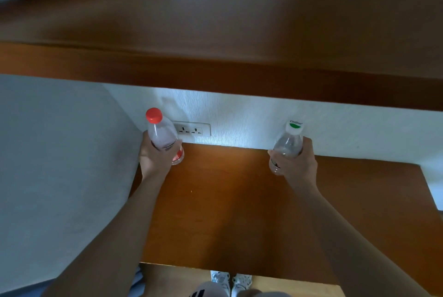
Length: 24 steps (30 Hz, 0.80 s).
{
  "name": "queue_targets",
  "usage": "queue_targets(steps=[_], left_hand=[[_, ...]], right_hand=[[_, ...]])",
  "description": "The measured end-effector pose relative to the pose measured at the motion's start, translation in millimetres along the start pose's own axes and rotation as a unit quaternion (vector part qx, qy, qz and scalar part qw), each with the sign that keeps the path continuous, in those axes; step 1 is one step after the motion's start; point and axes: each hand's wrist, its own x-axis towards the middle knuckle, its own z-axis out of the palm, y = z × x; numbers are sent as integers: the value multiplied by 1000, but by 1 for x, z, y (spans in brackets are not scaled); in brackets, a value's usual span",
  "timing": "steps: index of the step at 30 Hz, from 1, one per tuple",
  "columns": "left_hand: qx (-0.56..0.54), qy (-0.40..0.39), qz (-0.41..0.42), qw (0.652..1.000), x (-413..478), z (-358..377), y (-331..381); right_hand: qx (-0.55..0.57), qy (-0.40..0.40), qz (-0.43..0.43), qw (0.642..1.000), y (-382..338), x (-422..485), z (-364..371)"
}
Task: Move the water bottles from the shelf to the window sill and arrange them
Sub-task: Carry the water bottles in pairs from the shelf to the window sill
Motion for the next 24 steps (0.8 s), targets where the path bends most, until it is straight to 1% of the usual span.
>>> queue_targets(steps=[3,7,10,14,19,24], left_hand=[[-12,-37,10,999,-13,-1,11],[-35,-102,-1,994,-33,0,34],[-52,-129,15,990,-50,-1,56],[-53,-138,47,988,-71,-5,79],[-102,-136,24,985,-92,-11,93],[-113,-119,22,986,-97,-26,96]], right_hand=[[-2,-1,-27,1000,-10,-7,-2],[-3,-6,-73,997,-27,-21,-10],[10,-16,-95,995,-42,-35,-17],[29,-19,-115,993,-61,-58,-27],[65,-38,-109,991,-74,-88,-27],[59,-70,-116,989,-79,-102,-13]])
